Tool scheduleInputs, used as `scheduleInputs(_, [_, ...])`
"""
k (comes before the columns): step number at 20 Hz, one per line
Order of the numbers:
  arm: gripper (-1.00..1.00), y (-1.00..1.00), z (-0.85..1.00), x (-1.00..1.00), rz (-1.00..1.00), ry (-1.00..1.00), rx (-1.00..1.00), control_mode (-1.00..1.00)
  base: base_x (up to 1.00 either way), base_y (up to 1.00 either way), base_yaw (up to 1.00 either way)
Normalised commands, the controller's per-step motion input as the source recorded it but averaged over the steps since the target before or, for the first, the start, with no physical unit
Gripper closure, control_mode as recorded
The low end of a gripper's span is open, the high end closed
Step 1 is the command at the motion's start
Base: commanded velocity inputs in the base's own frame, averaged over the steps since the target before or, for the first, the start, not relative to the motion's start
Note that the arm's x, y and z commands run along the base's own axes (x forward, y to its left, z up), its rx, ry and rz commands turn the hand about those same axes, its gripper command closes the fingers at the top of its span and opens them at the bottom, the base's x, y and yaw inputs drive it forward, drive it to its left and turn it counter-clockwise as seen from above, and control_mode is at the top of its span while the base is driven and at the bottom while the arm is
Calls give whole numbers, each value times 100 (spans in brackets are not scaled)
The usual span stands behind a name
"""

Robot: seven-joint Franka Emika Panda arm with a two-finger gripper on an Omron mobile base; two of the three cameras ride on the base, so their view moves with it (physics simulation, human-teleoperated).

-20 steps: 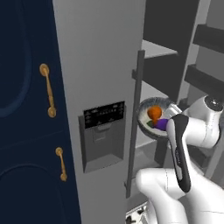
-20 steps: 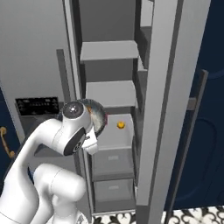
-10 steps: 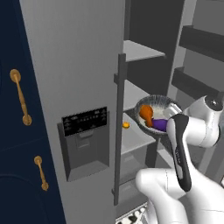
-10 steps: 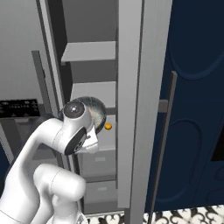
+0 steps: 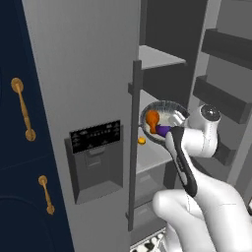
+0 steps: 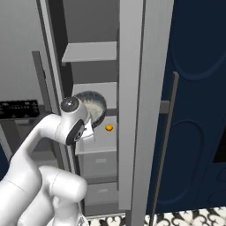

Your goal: Pick the chicken drumstick and eggplant from their plates and place them in the bowl. Then put the bowl in the fridge.

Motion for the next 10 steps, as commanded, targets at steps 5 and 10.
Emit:
scheduleInputs(5, [100, -1, 13, 74, 0, 0, 6, -100, 0, 0, 0])
scheduleInputs(10, [100, 0, 3, 90, 0, 0, 3, -100, 0, 0, 0])
